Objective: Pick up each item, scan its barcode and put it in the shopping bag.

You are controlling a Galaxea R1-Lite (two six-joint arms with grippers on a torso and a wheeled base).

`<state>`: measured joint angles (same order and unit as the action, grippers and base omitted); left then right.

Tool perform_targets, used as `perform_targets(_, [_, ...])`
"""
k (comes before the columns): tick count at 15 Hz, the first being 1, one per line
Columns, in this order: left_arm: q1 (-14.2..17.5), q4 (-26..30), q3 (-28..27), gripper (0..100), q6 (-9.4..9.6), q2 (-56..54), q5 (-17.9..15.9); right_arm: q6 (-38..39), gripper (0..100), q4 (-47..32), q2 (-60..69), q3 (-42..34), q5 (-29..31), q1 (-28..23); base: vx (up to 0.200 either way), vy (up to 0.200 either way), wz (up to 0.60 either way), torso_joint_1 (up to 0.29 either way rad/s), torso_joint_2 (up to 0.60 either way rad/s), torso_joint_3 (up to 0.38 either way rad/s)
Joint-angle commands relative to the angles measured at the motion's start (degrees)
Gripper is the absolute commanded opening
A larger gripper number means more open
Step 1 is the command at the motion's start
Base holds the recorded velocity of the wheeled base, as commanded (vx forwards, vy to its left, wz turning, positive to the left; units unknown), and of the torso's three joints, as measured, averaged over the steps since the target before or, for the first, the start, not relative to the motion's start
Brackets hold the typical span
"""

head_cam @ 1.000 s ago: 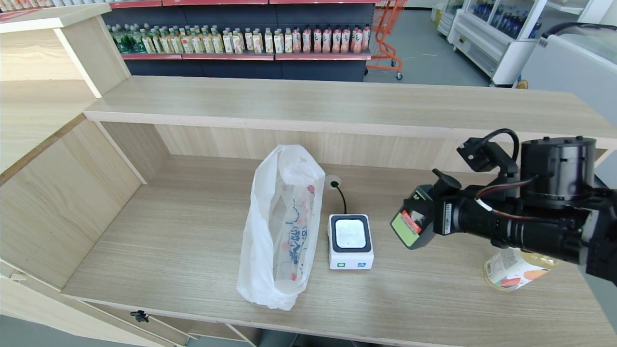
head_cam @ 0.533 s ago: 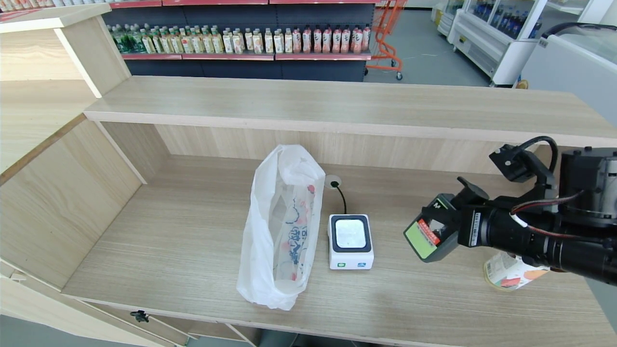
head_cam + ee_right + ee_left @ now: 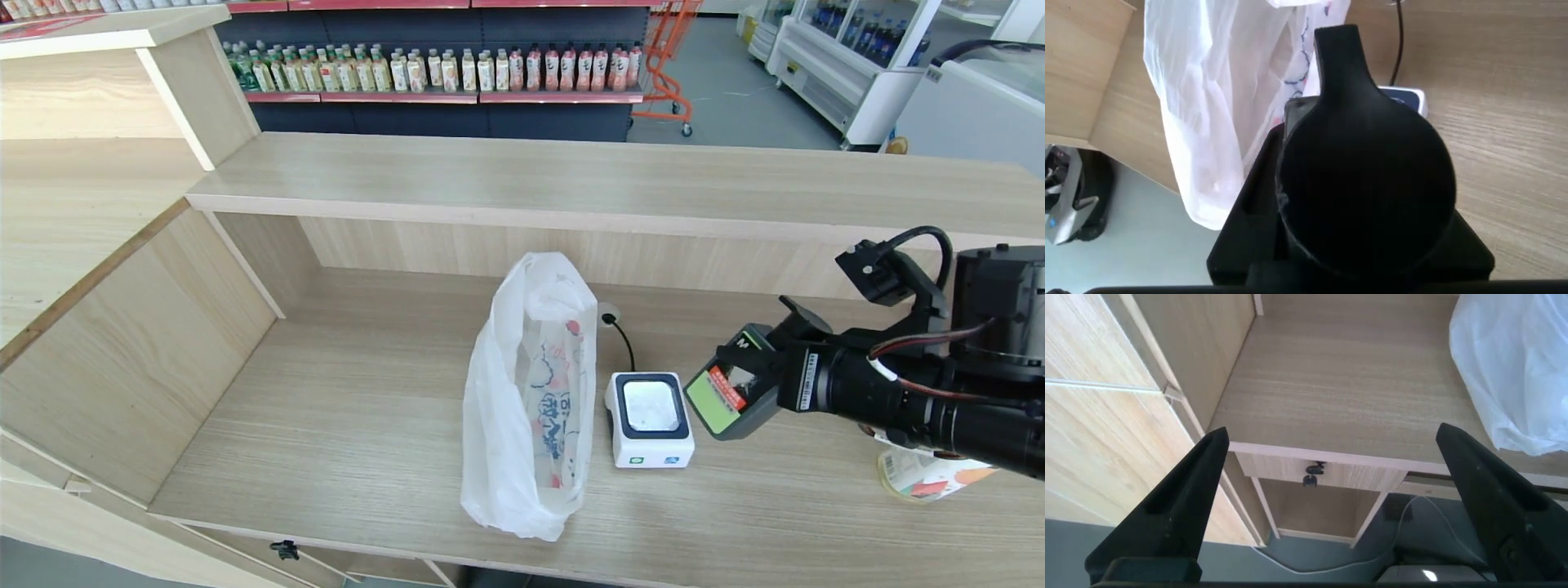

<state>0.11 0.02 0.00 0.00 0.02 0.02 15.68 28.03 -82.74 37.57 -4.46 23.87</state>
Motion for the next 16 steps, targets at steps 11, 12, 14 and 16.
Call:
perform_targets(11, [-0.02,-0.02,0.00,100,0.00,-0.02,0.06,-5.83,0,2.47,-28.00,19.21,5.43,4.70,0.000,0.000,0.00,0.000,0.00,0.000])
perform_targets(12, [0.07,-0.02,0.00,100,0.00,-0.02,-0.02,-8.12,0,3.26,-30.11,20.35,5.43,5.31,0.000,0.000,0.00,0.000,0.00,0.000])
perform_targets(14, [0.07,-0.02,0.00,100,0.00,-0.02,0.06,-13.92,0,7.57,-34.51,22.11,5.52,5.84,0.000,0.000,0.00,0.000,0.00,0.000])
perform_targets(16, [-0.02,-0.02,0.00,100,0.00,0.06,0.06,-15.33,0,9.94,-37.23,23.60,5.69,7.51,0.000,0.000,0.00,0.000,0.00,0.000])
